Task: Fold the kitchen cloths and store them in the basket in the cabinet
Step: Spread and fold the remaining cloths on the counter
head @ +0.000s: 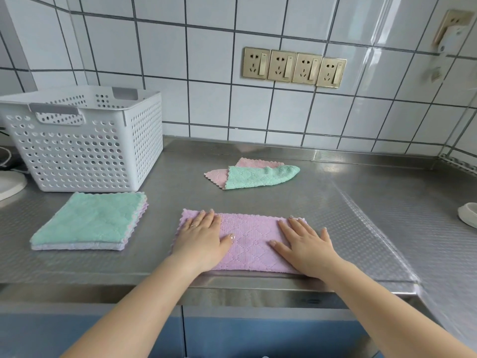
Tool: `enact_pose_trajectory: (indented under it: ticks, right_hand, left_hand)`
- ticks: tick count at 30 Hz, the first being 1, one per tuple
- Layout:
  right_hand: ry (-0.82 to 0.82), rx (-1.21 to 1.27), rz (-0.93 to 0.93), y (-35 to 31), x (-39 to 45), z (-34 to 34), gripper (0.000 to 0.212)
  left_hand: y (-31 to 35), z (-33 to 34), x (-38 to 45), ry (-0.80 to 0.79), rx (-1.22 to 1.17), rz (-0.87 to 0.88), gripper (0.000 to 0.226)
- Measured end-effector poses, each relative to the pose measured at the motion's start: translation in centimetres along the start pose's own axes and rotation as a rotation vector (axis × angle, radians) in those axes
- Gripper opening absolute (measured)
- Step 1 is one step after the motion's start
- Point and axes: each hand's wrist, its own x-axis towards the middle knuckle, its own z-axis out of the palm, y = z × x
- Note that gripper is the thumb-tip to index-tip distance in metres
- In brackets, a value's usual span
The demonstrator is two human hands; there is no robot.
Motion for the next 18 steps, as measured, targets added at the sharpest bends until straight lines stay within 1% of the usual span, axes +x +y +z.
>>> enact_pose_trajectory:
  ticks: [2, 3, 4, 5, 6, 8, 11, 13, 18]
  right_hand:
    - [0.055, -0.009, -0.035, -0.6, 0.5, -0.8, 0.062]
    - [0.113, 0.007, -0.089, -1.0, 0.8, -1.3, 0.051]
    - [0.164, 0.032, -0.166, -1.6, 1.2, -1.7, 0.043]
    - [0.186, 0.059, -0.258, -2.4, 1.5, -2.1, 0.041]
    - [0.173, 0.076, -0.342, -3.3, 1.8, -2.3, 0.043]
    - [0.085, 0.063, -0.449, -4.9, 2.3, -2.5, 0.050]
    - [-0.019, -0.014, -0.456, -5.9, 2.8, -2.6, 0.055]
    - [-0.021, -0.053, -0.438, -5.5, 3.0, -2.9, 0.054]
    - [0.025, -0.151, -0.446, -3.8, 2.1, -3.4, 0.049]
  left_hand:
    - [0.3, -0.5, -1.1, 0.137, -0.057, 0.145, 0.052]
    - [0.8, -0.7, -1.9, 0.185, -0.095, 0.253, 0.047]
    - [1.5, -0.9, -2.9, 0.198, -0.122, 0.360, 0.044]
    - [2.3, -1.1, -3.9, 0.184, -0.133, 0.447, 0.043]
    - [3.0, -1.1, -4.8, 0.183, -0.124, 0.523, 0.042]
    - [3.7, -0.7, -6.0, 0.235, -0.064, 0.615, 0.036]
    - [3.4, -0.8, -6.6, 0.246, 0.010, 0.632, 0.033]
    - [2.7, -0.8, -6.7, 0.265, 0.030, 0.625, 0.035]
    - [0.0, -1.4, -7.3, 0.222, 0.081, 0.620, 0.041]
